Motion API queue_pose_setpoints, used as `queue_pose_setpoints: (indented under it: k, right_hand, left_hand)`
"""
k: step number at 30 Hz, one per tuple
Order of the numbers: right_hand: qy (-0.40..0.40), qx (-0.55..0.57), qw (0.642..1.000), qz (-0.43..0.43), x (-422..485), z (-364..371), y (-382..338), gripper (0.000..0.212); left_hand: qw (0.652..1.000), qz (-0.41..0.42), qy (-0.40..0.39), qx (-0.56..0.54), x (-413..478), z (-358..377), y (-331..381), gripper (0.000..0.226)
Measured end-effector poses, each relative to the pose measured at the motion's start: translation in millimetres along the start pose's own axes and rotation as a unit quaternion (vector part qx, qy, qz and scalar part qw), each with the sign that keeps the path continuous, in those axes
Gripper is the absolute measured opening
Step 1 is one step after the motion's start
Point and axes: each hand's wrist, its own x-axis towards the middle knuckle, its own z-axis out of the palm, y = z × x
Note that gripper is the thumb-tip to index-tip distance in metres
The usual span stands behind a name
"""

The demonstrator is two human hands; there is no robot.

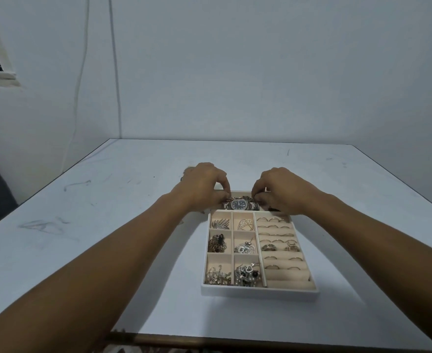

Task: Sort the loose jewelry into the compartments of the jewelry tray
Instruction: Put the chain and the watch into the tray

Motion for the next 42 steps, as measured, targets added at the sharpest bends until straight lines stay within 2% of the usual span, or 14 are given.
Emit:
queue_pose_setpoints:
  k: [7,15,20,24,27,31,37,42]
  right_hand:
    - [-0.061,0.089,0.993,0.047,-6.8,-0.3,-6.4,0.015]
    - [-0.102,0.005,0.991,0.082,4.5,-5.9,-20.5,0.020]
    - [-0.106,-0.042,0.989,0.091,11.8,-2.1,-21.0,0.023]
    - [-0.087,-0.026,0.992,0.088,7.2,-2.2,-20.8,0.014]
    - [-0.086,-0.017,0.992,0.088,2.7,-2.3,-19.4,0.015]
    - [-0.058,-0.012,0.994,0.090,-9.6,-6.6,-17.5,0.011]
    - [0.037,0.059,0.993,0.099,-67.5,-16.8,-16.0,0.021]
    - [0.059,0.137,0.979,0.140,-122.0,-2.1,-22.6,0.040]
  left_hand:
    - [0.994,-0.027,-0.108,0.012,-10.4,-2.0,-1.9,0.024]
    - [0.979,-0.043,-0.189,0.068,-4.3,-10.4,3.9,0.032]
    - [0.979,-0.052,-0.176,0.082,-1.8,-11.3,8.9,0.027]
    - [0.982,-0.051,-0.173,0.056,-0.6,-7.4,7.5,0.020]
    - [0.983,-0.044,-0.172,0.043,0.9,-2.3,4.1,0.020]
    - [0.991,-0.042,-0.130,0.001,-7.2,-8.7,9.9,0.002]
    - [0.994,-0.047,-0.015,-0.102,-67.9,-22.9,21.2,0.029]
    - [0.982,-0.106,0.005,-0.155,-129.0,-11.7,31.8,0.042]
